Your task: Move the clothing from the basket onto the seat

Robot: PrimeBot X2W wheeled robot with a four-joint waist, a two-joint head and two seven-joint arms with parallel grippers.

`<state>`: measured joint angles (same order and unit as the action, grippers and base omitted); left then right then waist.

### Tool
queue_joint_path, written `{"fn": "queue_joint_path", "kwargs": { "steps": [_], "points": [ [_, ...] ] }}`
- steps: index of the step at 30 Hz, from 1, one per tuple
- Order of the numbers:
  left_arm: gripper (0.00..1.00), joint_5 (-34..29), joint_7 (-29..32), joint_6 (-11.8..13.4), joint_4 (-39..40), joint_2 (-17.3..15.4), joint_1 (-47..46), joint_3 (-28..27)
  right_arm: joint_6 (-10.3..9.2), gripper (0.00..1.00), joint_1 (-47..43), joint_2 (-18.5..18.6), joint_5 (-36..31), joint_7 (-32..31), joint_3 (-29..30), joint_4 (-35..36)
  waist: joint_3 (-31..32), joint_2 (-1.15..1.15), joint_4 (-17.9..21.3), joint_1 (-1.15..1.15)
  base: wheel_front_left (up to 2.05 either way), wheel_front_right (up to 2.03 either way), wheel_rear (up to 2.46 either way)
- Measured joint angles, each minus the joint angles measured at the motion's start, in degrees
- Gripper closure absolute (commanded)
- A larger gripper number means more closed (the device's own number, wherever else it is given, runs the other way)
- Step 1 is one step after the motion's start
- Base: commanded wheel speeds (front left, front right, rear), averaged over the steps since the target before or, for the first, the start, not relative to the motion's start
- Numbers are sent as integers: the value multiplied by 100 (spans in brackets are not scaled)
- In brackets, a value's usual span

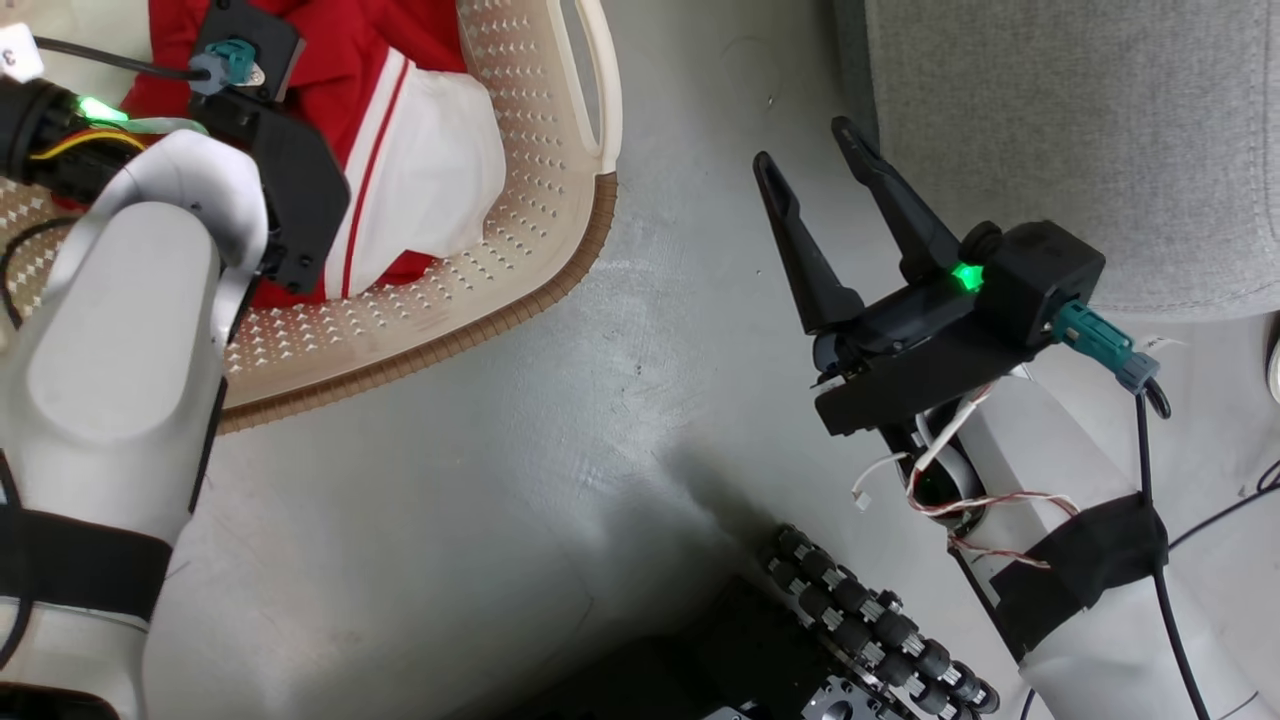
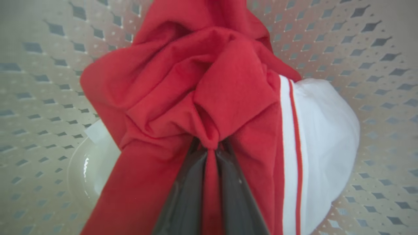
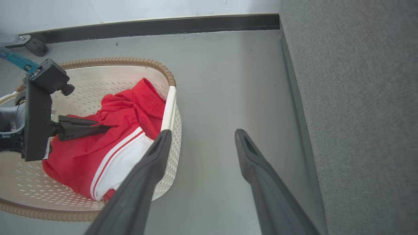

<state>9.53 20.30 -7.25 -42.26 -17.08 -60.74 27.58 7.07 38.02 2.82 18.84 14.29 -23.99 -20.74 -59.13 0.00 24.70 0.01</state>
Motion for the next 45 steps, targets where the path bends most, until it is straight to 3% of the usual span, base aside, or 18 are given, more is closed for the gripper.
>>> {"fn": "queue_joint_path", "kwargs": {
  "steps": [14,29,45],
  "points": [
    [100,639,-1140,116,18,619,720,-411,0,0,-33,63,-185,0,605,-386,624,0,-295,-1,0,0,0],
    [100,1411,-2338,66,162,1045,1704,-832,0,0,-531,525,-385,0,1062,-534,1675,-1,-1189,-2,0,0,0],
    [100,1679,-2980,16,397,1195,2608,-613,0,0,-1400,793,-434,0,1306,-587,3110,-1,-2121,-1,0,0,0]
  ]
}}
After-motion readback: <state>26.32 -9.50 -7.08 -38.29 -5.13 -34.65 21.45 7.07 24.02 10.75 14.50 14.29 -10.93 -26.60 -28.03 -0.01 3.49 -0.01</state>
